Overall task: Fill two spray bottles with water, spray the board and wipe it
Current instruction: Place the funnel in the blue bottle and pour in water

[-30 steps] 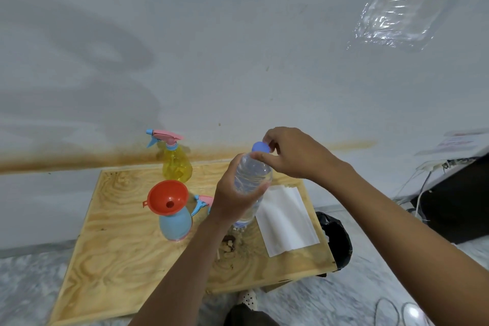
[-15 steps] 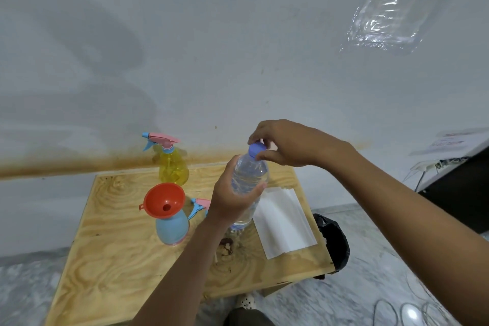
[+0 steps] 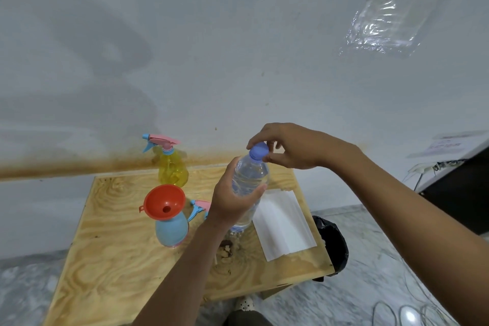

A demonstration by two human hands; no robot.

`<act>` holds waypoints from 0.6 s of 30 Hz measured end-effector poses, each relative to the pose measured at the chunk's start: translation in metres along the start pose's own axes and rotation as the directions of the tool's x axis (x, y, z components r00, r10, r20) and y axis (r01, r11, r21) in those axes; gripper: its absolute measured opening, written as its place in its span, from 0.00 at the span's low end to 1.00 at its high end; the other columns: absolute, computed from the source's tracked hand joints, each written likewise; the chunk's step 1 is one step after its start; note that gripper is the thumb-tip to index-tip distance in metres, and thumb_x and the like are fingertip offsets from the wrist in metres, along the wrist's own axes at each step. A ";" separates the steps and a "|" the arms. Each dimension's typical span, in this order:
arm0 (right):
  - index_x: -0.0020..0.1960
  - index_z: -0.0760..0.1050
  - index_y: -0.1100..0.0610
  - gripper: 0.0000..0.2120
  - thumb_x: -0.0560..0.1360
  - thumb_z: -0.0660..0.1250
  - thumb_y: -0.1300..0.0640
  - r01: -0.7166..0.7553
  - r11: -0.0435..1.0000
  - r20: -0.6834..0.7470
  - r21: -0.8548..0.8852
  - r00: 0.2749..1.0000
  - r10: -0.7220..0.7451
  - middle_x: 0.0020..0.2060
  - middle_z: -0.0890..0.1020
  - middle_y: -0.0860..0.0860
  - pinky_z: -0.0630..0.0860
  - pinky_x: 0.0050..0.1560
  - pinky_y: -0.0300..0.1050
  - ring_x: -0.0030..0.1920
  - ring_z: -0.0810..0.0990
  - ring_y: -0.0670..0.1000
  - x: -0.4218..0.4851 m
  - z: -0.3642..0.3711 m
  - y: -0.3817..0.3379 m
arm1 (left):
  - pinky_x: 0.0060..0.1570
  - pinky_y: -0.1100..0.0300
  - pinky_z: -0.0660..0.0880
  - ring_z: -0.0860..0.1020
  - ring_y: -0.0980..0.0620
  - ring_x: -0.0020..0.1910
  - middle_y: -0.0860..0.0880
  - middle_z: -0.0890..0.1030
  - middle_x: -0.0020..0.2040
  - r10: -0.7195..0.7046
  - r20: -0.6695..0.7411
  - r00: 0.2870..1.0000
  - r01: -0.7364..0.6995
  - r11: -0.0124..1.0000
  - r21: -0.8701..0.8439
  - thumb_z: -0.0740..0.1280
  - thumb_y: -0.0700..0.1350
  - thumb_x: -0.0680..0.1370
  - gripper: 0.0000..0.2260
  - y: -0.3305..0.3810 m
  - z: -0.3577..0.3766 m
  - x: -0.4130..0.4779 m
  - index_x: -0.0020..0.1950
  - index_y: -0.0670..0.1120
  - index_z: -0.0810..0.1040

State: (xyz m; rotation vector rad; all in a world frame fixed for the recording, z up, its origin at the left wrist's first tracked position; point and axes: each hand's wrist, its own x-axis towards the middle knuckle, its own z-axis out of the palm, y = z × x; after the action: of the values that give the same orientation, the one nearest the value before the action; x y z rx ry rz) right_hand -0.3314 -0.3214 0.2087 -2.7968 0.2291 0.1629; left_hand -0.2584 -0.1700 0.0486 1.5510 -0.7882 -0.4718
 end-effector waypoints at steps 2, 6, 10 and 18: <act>0.63 0.77 0.44 0.15 0.77 0.70 0.54 0.011 0.991 -0.089 0.132 0.996 0.001 0.56 0.79 0.43 0.78 0.55 0.44 0.50 0.79 0.44 -0.005 0.003 0.003 | 0.56 0.62 0.78 0.79 0.62 0.58 0.63 0.79 0.58 0.007 -0.001 1.000 -0.007 1.000 -0.007 0.77 0.52 0.72 0.27 0.001 0.000 0.000 0.65 0.66 0.68; 0.60 0.78 0.45 0.14 0.76 0.72 0.52 -0.009 0.918 -0.322 0.396 0.935 0.148 0.53 0.82 0.45 0.78 0.52 0.38 0.49 0.81 0.45 -0.026 0.020 0.009 | 0.58 0.57 0.79 0.79 0.58 0.59 0.58 0.80 0.60 0.022 0.014 1.000 -0.021 1.000 -0.022 0.77 0.51 0.72 0.27 0.001 0.000 0.001 0.68 0.59 0.70; 0.61 0.77 0.46 0.16 0.74 0.74 0.51 -0.120 0.833 -0.390 0.540 0.841 0.375 0.49 0.81 0.43 0.77 0.48 0.37 0.45 0.80 0.43 -0.053 0.077 0.020 | 0.59 0.60 0.77 0.79 0.61 0.58 0.60 0.80 0.58 0.024 -0.004 1.000 -0.024 1.000 -0.010 0.78 0.49 0.72 0.26 0.003 -0.001 0.001 0.64 0.64 0.70; 0.60 0.77 0.50 0.17 0.73 0.74 0.49 -0.405 0.770 -0.208 0.493 0.805 0.556 0.51 0.78 0.42 0.73 0.45 0.40 0.44 0.78 0.43 -0.066 0.221 0.041 | 0.61 0.48 0.78 0.81 0.55 0.58 0.55 0.81 0.59 -0.007 0.010 1.000 0.007 1.000 -0.003 0.78 0.46 0.71 0.28 0.000 0.002 0.005 0.68 0.56 0.71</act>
State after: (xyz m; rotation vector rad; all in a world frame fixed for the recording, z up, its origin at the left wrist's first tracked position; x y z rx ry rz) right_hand -0.4226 -0.2768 -0.0021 -2.2433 0.9651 -0.2401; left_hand -0.2564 -0.1745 0.0490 1.5502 -0.7897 -0.4860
